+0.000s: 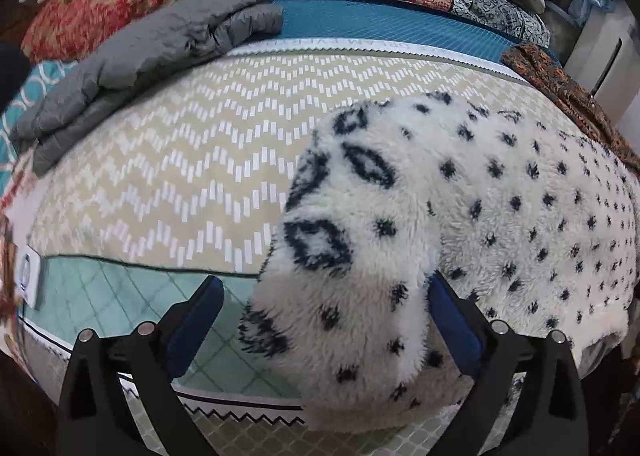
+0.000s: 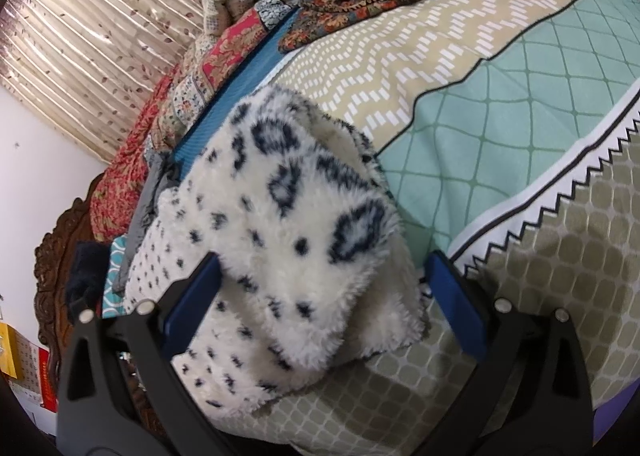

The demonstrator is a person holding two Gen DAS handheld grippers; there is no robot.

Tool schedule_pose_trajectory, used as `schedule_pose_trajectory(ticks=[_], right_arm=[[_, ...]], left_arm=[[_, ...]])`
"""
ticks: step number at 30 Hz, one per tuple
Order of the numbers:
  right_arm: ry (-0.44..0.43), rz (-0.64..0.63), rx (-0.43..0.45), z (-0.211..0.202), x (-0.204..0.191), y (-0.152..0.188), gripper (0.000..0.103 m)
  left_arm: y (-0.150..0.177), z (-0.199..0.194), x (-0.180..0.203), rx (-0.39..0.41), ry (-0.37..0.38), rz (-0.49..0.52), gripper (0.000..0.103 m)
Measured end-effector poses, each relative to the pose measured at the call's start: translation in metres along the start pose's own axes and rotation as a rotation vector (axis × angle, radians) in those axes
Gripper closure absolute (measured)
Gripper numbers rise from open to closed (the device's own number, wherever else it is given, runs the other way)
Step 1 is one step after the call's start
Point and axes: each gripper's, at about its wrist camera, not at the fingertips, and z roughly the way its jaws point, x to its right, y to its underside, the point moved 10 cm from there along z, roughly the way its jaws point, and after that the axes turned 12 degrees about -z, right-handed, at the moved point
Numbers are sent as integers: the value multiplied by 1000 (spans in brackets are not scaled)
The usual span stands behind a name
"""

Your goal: Fold large clothes

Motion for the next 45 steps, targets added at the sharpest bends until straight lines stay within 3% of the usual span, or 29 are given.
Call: schedule_pose_trajectory(ticks=[6,12,15,17,20,25,28,29,31,32,33,35,36,38,41,45], right_arm=[[22,-74,-27,-3,-9,-4,6],[50,-118,-27,2,-13,-19,6],[29,-144,-86,18,-24,-11,6],[50,-193,-103,26,-34,-7,6],[50,-260,-133,35,-49,2,5],[20,-399,-158,51,-96,14,5],[53,-497,-174,64,-117,19,7],[71,-513,-179,66,-118,19,10],[105,-528,-185,70,-114,17,30],[113,-523,-186,71,-111,15,48],[94,-498,-186,68,-108,11,59],[65,-493,-174,63,-115,7,67],[63,-515,-160,60,-122,4,70],[39,-543,-122,50,-136,3,72],[5,-583,-44,32,-159,-6,73],[27,-649,41,9,-171,-20,74]], left_arm=[[3,5,-11,-73,110,-109,103],[-16,-13,-17,0,164,-133,103],[-9,-3,-2,-40,171,-73,103],[5,13,9,-109,187,-38,103],[29,27,26,-226,264,-80,103],[39,17,66,-194,331,-41,103],[37,17,74,-168,302,-26,103],[38,20,73,-172,292,-35,103],[41,28,63,-194,294,-89,103],[40,29,58,-195,298,-116,103],[37,28,54,-189,302,-127,103],[35,20,58,-181,314,-121,89],[33,16,59,-170,306,-112,80],[26,3,71,-137,303,-84,72],[17,-23,89,-80,348,-63,69],[-2,-51,124,-24,391,-8,69]])
